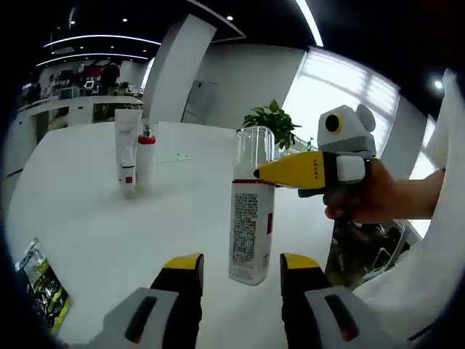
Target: Arrange the skincare products in the storage area until every visible bottle or jar stands upright without overlapping.
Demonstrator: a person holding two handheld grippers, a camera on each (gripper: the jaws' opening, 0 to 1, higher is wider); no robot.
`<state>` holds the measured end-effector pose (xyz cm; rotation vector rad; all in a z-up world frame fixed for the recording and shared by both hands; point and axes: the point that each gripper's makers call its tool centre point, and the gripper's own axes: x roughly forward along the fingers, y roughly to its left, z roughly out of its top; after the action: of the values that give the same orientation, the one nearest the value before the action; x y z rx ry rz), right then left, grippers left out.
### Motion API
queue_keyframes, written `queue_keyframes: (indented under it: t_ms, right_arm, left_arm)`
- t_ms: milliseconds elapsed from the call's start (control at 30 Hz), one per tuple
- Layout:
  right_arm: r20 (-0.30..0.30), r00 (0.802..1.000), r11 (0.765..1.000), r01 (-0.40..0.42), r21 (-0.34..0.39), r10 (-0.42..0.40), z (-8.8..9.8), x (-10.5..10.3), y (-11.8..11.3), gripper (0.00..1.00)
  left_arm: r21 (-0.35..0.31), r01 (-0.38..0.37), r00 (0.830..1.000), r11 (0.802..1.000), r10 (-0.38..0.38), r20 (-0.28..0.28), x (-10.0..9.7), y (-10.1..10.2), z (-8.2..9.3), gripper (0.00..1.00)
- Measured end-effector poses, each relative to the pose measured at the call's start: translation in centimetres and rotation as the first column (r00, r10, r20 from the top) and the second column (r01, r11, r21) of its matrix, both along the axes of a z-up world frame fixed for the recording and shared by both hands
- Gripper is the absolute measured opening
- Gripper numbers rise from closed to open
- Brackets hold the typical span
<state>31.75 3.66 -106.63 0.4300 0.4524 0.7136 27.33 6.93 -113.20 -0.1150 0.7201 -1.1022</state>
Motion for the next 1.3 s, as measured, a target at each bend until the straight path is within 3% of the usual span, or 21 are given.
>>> queue_keyframes:
  t_ms: [100, 233, 433, 633, 800, 933, 1000, 1100, 1200, 1300]
  right_arm:
    - [0.013, 0.999, 0.994, -0.04, -0.1, 0.041, -1.5, 1.6, -0.3, 0.19]
    - [0.036, 0.999, 0.989, -0.01, -0.147, 0.015, -3.2, 4.4, -1.1, 0.19]
    - [0.111, 0.994, 0.973, 0.028, -0.229, -0.003, -4.8, 8.8, -2.3, 0.19]
    - [0.121, 0.992, 0.965, 0.064, -0.256, -0.033, -4.7, 10.9, -2.8, 0.19]
    - [0.12, 0.992, 0.949, 0.079, -0.306, -0.044, -7.2, 13.2, -3.7, 0.19]
    - [0.145, 0.987, 0.938, 0.114, -0.327, -0.069, -8.5, 15.3, -4.4, 0.19]
    - [0.172, 0.981, 0.919, 0.148, -0.366, -0.089, -8.9, 16.2, -5.0, 0.19]
    - [0.181, 0.978, 0.915, 0.165, -0.368, -0.103, -9.0, 16.7, -5.0, 0.19]
    - [0.197, 0.977, 0.902, 0.159, -0.401, -0.085, -9.5, 17.1, -5.0, 0.19]
    - [0.221, 0.973, 0.89, 0.152, -0.43, -0.059, -10.1, 17.5, -4.8, 0.19]
  left_arm:
    - [0.053, 0.009, 1.0, 0.999, -0.009, -0.013, -0.7, 1.7, -1.1, 0.48]
    - [0.067, -0.027, 0.999, 0.997, 0.03, -0.044, -1.0, 3.6, -2.1, 0.51]
    - [0.076, -0.115, 0.992, 0.99, 0.118, -0.037, -0.2, 5.7, -3.5, 0.52]
    - [0.07, -0.157, 0.984, 0.985, 0.162, -0.07, -1.1, 6.5, -2.2, 0.52]
    - [0.103, -0.15, 0.985, 0.983, 0.158, -0.075, -1.3, 7.0, -3.1, 0.52]
    - [0.092, -0.177, 0.981, 0.98, 0.183, -0.058, -0.8, 7.8, -3.4, 0.52]
    - [0.086, -0.192, 0.979, 0.978, 0.196, -0.051, -0.5, 8.2, -3.5, 0.52]
    - [0.129, -0.198, 0.978, 0.972, 0.205, -0.046, -0.8, 9.2, -3.7, 0.52]
    - [0.116, -0.211, 0.975, 0.971, 0.218, -0.048, -0.9, 9.8, -2.9, 0.52]
    - [0.123, -0.218, 0.973, 0.968, 0.225, -0.043, -0.8, 10.4, -3.2, 0.51]
